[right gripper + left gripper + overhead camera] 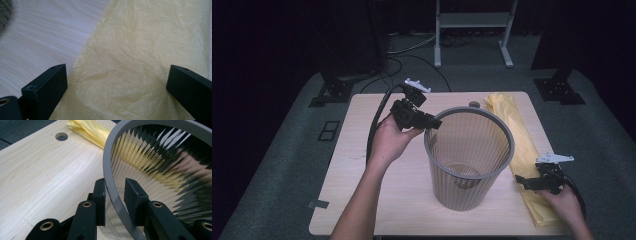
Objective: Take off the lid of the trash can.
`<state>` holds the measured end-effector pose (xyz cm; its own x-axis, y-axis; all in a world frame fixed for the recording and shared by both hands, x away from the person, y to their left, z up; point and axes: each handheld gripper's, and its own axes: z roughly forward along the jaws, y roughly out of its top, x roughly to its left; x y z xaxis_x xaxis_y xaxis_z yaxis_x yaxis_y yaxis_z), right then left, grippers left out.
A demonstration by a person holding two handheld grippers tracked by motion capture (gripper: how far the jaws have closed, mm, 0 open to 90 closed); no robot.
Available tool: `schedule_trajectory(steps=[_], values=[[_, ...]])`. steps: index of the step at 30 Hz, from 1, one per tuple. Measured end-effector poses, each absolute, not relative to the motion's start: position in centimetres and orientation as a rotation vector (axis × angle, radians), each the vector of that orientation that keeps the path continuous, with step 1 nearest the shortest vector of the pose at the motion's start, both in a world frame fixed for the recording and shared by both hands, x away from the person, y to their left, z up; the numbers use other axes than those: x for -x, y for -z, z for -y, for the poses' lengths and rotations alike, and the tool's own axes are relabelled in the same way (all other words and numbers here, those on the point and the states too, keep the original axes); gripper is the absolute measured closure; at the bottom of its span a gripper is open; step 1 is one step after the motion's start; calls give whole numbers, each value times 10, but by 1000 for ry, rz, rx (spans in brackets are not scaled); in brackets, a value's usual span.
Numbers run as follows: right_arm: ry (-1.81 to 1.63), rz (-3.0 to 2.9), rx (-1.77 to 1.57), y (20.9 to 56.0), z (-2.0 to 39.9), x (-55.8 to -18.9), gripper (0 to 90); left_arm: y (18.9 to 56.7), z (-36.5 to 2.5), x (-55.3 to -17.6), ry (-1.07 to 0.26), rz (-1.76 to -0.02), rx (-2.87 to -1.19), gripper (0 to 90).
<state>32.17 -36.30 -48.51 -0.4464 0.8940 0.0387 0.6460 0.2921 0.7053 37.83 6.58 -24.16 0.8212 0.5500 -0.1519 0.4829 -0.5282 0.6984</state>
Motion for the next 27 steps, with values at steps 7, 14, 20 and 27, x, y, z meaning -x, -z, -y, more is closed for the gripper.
schedule_trajectory(steps=[7, 14, 20, 27], values=[[-943, -2201, -1392, 485, 363, -322, 23, 240, -59, -378, -145, -778, -2256, 719], [-942, -2197, -1399, 485, 365, -321, 23, 234, -59, -379, -144, -793, -2258, 738], [-943, -2193, -1404, 485, 367, -321, 23, 227, -60, -379, -159, -790, -2227, 745], [-943, -2193, -1404, 485, 367, -321, 23, 217, -63, -380, -141, -791, -2193, 775]])
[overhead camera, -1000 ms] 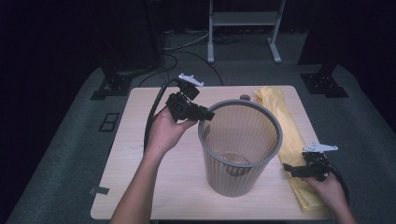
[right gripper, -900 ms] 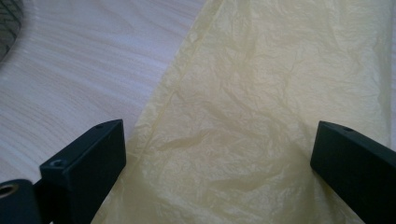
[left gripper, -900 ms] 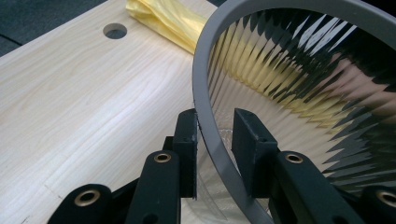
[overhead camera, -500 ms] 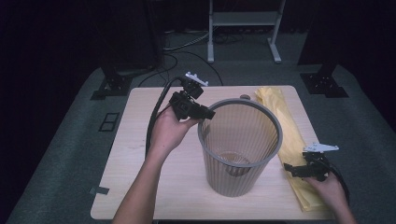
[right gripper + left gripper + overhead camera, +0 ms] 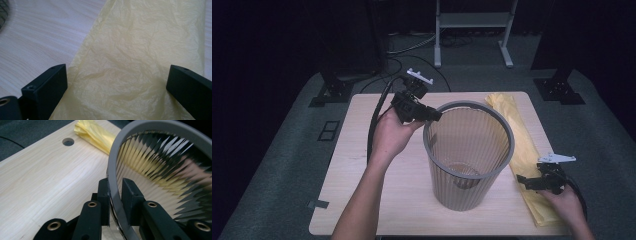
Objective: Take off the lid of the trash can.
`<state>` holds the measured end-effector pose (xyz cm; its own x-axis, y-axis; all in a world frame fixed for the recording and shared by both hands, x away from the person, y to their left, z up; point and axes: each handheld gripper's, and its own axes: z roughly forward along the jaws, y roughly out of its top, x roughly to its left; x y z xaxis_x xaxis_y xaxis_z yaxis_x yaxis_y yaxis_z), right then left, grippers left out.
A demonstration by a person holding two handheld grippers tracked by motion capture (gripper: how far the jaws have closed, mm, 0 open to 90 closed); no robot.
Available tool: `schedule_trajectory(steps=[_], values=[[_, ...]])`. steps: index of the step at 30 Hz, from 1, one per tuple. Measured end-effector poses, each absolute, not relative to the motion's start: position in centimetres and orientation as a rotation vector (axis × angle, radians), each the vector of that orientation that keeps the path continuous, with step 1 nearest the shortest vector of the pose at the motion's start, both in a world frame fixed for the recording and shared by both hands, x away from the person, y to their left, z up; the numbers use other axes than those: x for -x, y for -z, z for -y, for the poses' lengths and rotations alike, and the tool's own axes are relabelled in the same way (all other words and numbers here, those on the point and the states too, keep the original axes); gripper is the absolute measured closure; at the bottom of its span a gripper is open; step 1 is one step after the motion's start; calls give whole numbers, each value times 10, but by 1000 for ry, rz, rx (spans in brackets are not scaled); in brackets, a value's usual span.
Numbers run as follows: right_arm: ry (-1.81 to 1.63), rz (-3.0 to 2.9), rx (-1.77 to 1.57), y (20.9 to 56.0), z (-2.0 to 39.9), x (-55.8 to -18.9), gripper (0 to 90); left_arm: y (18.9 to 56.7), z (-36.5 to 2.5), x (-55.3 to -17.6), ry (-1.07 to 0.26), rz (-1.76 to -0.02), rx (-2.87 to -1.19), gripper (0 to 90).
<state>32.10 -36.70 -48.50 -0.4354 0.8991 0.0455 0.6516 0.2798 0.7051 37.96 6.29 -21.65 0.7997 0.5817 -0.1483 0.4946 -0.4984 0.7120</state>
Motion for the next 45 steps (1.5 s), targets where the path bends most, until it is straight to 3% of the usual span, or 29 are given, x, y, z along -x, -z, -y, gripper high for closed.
schedule_trajectory(steps=[24, 32, 45], values=[[-944, -2190, -1404, 485, 368, -321, 23, 163, -87, -370, -137, -787, -2096, 829], [-943, -2185, -1410, 485, 367, -321, 22, 152, -110, -368, -173, -825, -2069, 829], [-939, -2185, -1408, 485, 367, -322, 22, 145, -182, -375, -264, -997, -1989, 829]])
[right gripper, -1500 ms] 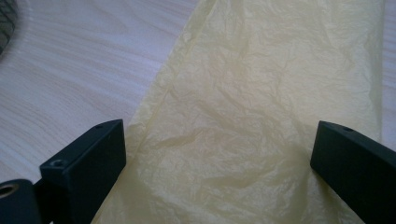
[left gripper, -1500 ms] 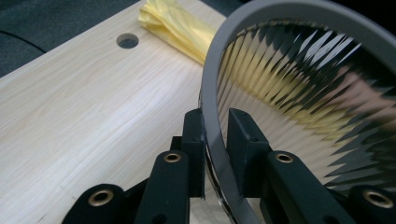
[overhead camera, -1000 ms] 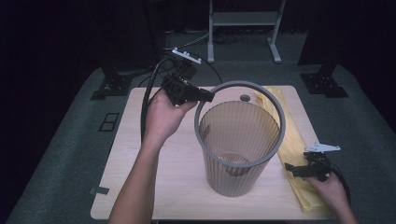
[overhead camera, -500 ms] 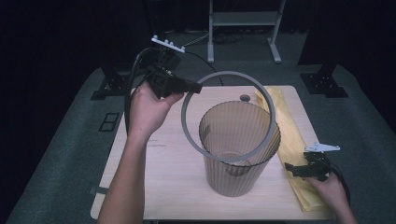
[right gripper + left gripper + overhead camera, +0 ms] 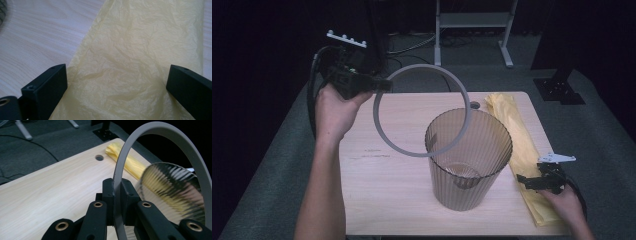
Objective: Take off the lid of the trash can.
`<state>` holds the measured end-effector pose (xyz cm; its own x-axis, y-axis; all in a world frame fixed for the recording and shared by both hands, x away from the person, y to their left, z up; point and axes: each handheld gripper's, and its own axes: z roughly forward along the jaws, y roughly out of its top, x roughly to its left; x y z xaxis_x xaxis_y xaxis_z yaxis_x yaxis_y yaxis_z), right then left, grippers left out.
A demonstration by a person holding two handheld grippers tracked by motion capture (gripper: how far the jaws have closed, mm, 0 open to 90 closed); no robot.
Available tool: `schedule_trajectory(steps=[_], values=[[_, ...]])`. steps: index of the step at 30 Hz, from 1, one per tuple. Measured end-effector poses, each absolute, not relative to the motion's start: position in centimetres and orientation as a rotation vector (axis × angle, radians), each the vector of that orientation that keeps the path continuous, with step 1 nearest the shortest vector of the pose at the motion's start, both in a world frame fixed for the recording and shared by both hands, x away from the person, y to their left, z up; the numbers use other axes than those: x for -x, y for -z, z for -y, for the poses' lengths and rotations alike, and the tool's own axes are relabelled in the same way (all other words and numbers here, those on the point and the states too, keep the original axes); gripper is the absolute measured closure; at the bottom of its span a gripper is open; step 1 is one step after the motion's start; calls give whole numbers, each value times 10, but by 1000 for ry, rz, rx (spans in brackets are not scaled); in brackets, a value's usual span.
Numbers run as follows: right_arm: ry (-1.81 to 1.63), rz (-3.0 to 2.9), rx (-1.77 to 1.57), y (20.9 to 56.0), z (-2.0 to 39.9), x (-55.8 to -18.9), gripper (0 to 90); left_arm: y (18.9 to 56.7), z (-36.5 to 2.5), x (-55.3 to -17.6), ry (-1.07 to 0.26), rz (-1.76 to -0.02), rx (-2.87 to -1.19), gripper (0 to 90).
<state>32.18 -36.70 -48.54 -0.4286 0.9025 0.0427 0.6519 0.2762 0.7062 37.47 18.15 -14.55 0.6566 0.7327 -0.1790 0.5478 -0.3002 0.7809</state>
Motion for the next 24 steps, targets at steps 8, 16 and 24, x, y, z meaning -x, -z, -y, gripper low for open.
schedule_trajectory(steps=[8, 16, 24], values=[[-940, -2185, -1410, 485, 367, -322, 23, 155, -221, -380, -299, -1100, -1935, 829], [-937, -2185, -1408, 485, 367, -322, 23, 175, -259, -387, -347, -1215, -1894, 829], [-931, -2188, -1403, 485, 366, -323, 22, 225, -277, -403, -353, -1288, -1858, 829]])
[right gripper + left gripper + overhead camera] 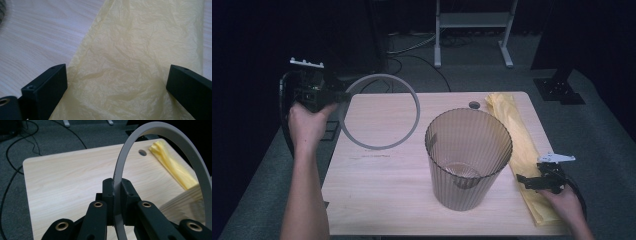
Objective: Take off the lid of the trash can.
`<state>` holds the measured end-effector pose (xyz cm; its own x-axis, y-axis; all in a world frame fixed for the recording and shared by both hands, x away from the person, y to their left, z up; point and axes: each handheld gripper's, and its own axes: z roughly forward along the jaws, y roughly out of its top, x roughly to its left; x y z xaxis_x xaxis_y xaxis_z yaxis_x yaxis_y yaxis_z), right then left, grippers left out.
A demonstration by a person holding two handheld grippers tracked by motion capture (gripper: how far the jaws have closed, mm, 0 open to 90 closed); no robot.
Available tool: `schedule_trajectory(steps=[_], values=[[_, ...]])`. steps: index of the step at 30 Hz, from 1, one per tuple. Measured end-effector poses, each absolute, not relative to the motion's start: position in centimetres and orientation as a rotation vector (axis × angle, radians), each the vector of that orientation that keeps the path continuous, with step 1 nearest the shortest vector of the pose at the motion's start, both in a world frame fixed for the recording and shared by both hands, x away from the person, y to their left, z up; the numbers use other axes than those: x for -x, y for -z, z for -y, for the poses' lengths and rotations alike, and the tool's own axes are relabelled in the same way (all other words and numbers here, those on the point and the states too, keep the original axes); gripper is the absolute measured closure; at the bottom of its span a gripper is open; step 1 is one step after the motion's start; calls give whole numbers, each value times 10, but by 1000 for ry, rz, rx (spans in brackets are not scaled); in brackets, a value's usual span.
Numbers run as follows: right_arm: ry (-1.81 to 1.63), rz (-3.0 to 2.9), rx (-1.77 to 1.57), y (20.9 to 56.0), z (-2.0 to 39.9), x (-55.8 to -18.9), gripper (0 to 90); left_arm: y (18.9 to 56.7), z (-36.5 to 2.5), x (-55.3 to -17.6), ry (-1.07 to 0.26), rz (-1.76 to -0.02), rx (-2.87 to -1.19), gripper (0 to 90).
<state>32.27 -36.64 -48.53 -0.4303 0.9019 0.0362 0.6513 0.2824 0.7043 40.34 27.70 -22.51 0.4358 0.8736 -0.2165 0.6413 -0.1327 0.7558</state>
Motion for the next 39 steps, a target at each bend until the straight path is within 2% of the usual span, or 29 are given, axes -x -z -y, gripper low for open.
schedule_trajectory(steps=[17, 31, 39], values=[[-936, -2190, -1399, 485, 367, -323, 23, 342, -273, -428, -361, -1362, -1828, 829], [-939, -2189, -1403, 485, 367, -323, 23, 398, -262, -446, -361, -1435, -1870, 829], [-939, -2192, -1396, 486, 367, -323, 23, 416, -262, -458, -355, -1478, -1855, 829]])
